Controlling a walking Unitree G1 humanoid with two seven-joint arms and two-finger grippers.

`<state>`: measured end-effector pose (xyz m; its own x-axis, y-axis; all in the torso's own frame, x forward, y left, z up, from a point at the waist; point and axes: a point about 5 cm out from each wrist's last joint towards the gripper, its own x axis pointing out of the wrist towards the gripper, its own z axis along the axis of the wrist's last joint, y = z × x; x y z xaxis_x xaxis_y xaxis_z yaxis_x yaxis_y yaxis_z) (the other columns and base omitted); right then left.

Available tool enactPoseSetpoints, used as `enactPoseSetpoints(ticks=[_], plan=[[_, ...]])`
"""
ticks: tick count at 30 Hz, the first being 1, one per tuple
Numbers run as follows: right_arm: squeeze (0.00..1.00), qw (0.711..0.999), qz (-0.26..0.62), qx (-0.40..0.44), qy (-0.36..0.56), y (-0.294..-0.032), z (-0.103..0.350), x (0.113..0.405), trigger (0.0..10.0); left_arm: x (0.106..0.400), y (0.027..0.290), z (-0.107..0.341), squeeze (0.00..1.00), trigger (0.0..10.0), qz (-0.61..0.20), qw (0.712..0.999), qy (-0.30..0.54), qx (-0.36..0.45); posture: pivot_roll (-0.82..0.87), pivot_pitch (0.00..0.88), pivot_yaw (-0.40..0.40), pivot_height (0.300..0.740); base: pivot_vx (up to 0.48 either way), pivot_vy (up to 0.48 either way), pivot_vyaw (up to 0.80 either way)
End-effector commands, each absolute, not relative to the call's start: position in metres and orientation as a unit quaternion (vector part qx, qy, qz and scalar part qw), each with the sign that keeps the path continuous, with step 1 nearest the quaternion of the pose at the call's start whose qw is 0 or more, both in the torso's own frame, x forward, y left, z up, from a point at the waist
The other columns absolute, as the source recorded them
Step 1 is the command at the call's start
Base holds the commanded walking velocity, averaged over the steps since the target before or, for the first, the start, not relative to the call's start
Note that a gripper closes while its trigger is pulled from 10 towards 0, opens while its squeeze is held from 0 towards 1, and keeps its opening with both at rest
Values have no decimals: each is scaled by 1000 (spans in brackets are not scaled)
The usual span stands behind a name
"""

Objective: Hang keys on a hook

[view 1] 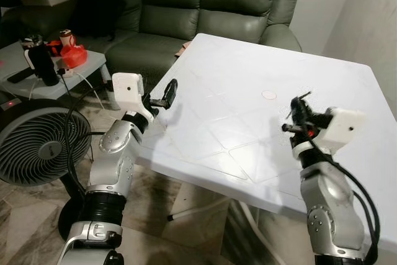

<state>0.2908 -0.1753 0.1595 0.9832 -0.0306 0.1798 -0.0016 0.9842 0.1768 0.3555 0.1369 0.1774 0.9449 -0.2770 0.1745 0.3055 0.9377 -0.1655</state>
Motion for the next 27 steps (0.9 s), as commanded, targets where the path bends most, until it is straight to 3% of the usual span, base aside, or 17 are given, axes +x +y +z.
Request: enactPoseSetpoints(ticks=[1,14,23,27], plan=[[0,994,-15,72,-86,-176,157,291,10000,357,138,176,0,10000,-143,982,-67,-102,-24,0,1,740,0,0,-663],[0,995,-5,44,-89,-174,157,294,10000,361,145,164,0,10000,-123,986,-47,-98,-27,0,-7,740,0,0,-687],[0,996,1,36,-86,-172,155,293,10000,362,144,161,0,10000,-117,987,-42,-105,-25,0,-11,740,0,414,-691],[0,996,1,36,-83,-171,154,293,10000,362,143,161,0,10000,-115,988,-43,-98,-26,0,-11,740,0,0,-688]])
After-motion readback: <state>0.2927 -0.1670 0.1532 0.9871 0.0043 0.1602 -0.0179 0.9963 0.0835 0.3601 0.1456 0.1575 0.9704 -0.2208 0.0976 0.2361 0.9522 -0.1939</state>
